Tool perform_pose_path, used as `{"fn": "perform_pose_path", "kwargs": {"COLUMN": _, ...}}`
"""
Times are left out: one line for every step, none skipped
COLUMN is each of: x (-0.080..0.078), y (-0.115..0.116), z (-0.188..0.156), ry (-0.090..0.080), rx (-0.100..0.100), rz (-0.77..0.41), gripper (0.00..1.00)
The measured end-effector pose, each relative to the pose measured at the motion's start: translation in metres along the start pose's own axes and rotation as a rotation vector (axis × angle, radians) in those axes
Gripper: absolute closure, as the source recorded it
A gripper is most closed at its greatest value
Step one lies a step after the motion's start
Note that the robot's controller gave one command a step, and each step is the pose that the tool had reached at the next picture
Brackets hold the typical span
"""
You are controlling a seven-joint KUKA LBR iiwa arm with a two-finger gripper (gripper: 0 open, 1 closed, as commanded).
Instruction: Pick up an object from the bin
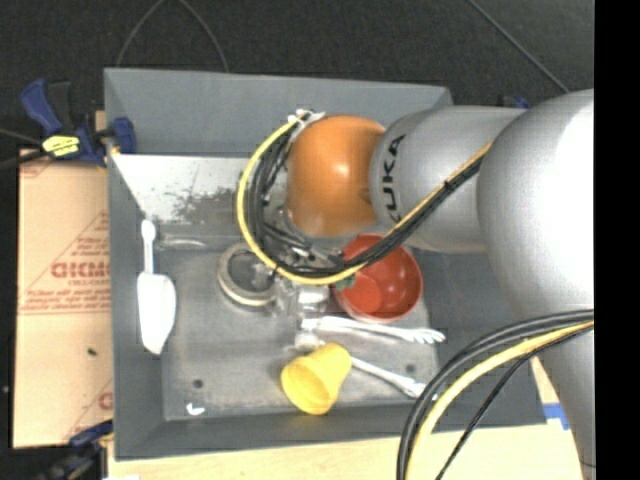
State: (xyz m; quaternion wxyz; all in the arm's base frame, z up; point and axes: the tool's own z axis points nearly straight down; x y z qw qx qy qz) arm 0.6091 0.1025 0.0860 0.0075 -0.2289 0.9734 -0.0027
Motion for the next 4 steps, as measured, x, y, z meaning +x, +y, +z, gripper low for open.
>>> {"fn": "perform_pose_path", "kwargs": {"x": 0.000, "y": -0.001, "z": -0.013, "ry": -0.003, "rx": 0.000, "rz": 0.003, "gripper": 1.00}}
{"fn": "perform_pose_path", "kwargs": {"x": -0.001, "y": -0.001, "z": -0.038, "ry": -0.002, "rx": 0.001, "rz": 0.005, "gripper": 1.00}}
{"fn": "perform_pose_path", "kwargs": {"x": -0.001, "y": -0.002, "z": -0.077, "ry": -0.001, "rx": 0.001, "rz": 0.009, "gripper": 1.00}}
{"fn": "perform_pose_path", "kwargs": {"x": -0.002, "y": -0.002, "z": -0.102, "ry": -0.005, "rx": 0.002, "rz": 0.009, "gripper": 1.00}}
